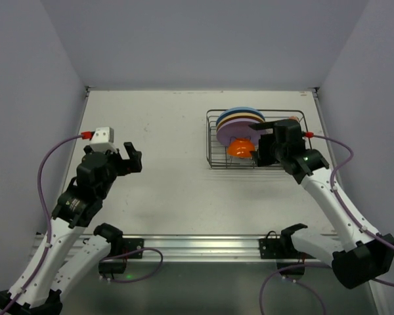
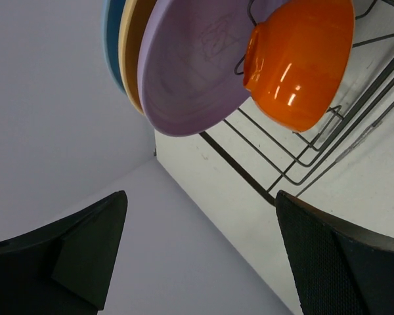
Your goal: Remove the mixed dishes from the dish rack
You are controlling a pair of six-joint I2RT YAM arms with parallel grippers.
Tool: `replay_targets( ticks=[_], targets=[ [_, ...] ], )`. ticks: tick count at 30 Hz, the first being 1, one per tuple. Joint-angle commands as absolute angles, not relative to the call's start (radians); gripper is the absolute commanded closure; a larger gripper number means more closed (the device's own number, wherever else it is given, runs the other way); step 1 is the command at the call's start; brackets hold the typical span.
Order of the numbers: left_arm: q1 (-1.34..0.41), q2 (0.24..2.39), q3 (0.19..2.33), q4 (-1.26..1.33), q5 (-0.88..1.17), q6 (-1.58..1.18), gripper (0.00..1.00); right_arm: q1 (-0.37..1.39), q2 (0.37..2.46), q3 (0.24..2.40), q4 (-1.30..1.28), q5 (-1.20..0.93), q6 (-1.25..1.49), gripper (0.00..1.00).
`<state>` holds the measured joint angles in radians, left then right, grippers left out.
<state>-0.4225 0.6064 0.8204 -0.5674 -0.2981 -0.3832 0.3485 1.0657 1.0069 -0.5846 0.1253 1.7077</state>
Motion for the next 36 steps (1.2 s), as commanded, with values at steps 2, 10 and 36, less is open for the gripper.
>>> replay_targets(
  ticks=[2,10,36],
  targets=[
    [-0.430,0.600,0.813,-0.522,-0.288,-0.383,0.00,0.360,1.126,1.063,-0.721,0.252,1.827,0.04],
    [-0.431,0.574,0.810,-0.526,-0.299,-0.383,0.00,0.360,1.250,1.108,-0.729,0.233,1.827,0.06],
    [-0.443,0.571,0.813,-0.538,-0.330,-0.397,0.00,0.360,1.402,1.131,-0.684,0.245,1.832,0.09]
  ],
)
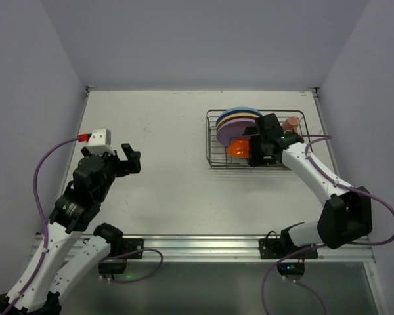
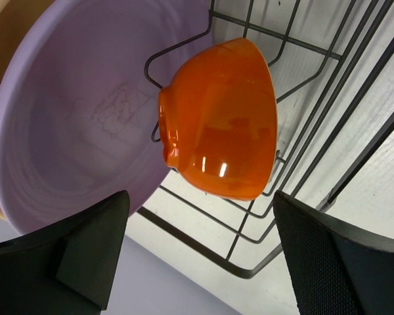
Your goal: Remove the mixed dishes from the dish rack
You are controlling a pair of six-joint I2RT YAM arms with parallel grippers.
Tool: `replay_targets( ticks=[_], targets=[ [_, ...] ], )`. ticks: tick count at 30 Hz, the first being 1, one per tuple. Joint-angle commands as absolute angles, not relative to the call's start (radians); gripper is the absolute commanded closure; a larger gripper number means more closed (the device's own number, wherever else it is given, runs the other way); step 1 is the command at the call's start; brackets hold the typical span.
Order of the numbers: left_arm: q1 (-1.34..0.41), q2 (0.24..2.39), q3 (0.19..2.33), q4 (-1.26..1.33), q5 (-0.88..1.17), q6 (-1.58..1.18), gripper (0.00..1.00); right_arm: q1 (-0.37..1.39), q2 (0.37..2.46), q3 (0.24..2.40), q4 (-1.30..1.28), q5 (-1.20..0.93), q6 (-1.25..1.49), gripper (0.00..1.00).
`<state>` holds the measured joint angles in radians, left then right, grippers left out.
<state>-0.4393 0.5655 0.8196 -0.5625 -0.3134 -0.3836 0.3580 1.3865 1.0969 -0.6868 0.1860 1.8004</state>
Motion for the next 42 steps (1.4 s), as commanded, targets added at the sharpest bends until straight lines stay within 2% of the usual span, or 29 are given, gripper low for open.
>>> replay_targets(
  ticks=[1,7,11,25,42],
  targets=[
    [-0.445,0.571,0.813,-0.538,-0.330,-0.397,0.00,0.360,1.405,1.131,-0.683,0.244,1.832,0.09],
    [-0.445,0.572,0.811,-0.538,-0.333,-0.397,0.00,0.360,1.417,1.135,-0.683,0.247,1.836,0.09],
    [-0.443,0.584,0.813,-0.538,-0.327,-0.397,0.00,0.360,1.424,1.129,-0.678,0.258,1.842,0.13],
    [-0.446,0.592,0.813,-0.540,-0.322,-0.396,0.00,0.360,1.419,1.078,-0.594,0.256,1.818,0.13],
    [-0.446,0.592,0.813,-0.541,-0.327,-0.397,0.00,0.360,1.348,1.077,-0.705,0.261,1.856,0.12]
  ],
)
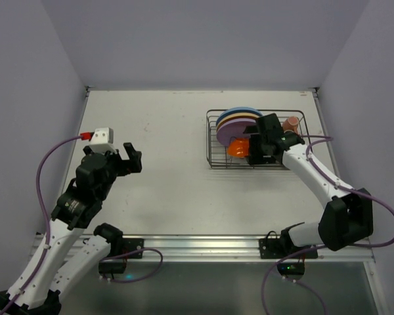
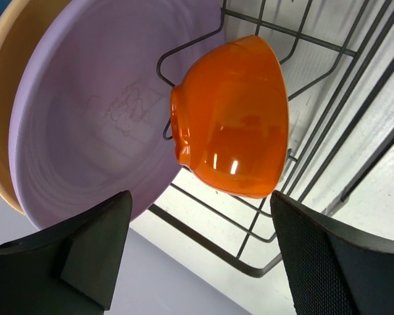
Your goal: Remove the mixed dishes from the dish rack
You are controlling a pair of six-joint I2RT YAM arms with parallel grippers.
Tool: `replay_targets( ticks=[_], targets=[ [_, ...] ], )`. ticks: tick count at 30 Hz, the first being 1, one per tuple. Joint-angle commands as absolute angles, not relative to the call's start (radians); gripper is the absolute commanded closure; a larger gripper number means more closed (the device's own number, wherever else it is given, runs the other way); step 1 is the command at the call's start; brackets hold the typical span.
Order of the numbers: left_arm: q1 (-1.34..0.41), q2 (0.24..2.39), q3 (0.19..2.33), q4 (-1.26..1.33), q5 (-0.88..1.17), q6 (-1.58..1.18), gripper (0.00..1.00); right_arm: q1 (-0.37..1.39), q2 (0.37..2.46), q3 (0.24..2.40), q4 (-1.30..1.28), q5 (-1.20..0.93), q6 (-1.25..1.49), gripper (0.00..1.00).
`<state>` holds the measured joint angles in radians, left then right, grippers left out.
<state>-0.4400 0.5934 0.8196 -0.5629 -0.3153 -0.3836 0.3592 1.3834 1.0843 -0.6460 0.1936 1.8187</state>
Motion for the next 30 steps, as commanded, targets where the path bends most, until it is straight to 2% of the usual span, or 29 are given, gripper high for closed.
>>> replay_targets(
  ticks=[1,20,30],
  targets=[
    [-0.446,0.589,0.813,-0.543,-0.328,-0.397,0.00,0.360,1.351,1.078,-0.709,0.253,1.858,0.12],
    [-0.453,0.572,0.815,-0.549,-0.350,-0.403,0.00,0.360,1.476,1.121,-0.709,0.245,1.848,0.12],
    [-0.459,0.574,0.815,-0.548,-0.339,-0.399,0.00,0.360,1.399,1.002,-0.490,0.268,1.783,0.13]
  ],
)
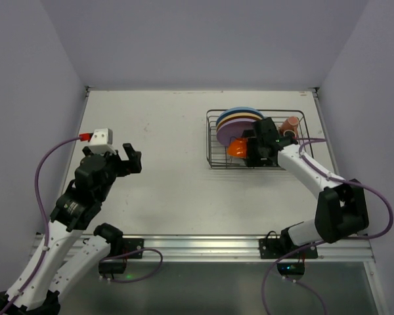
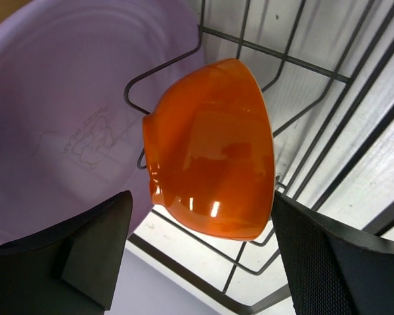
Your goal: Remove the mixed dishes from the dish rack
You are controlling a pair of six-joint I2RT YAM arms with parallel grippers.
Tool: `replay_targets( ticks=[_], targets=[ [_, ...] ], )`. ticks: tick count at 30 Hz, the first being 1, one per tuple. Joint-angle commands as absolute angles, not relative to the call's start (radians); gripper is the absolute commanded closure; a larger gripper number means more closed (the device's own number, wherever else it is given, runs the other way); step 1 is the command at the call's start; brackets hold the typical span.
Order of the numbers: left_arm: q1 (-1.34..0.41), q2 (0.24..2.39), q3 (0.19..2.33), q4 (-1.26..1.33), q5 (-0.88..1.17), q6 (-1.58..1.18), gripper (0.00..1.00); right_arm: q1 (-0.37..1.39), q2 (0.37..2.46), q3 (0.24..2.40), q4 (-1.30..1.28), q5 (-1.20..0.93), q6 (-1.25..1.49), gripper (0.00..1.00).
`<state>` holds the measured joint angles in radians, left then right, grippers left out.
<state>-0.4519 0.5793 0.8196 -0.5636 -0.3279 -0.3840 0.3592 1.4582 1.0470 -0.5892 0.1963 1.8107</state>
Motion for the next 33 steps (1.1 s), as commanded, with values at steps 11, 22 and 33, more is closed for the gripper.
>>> replay_targets(
  ticks=[11,22,33],
  targets=[
    [-0.466,0.578,0.815,-0.545,-0.334,-0.399,0.00,0.360,1.315,0.810,-0.197,0.276,1.671,0.13],
    [-0.469,0.586,0.815,-0.543,-0.327,-0.396,0.00,0.360,1.289,0.693,0.058,0.238,1.578,0.23],
    [-0.476,0.586,0.813,-0.541,-0.322,-0.396,0.00,0.361,1.252,0.594,0.158,0.253,1.621,0.44]
  ],
)
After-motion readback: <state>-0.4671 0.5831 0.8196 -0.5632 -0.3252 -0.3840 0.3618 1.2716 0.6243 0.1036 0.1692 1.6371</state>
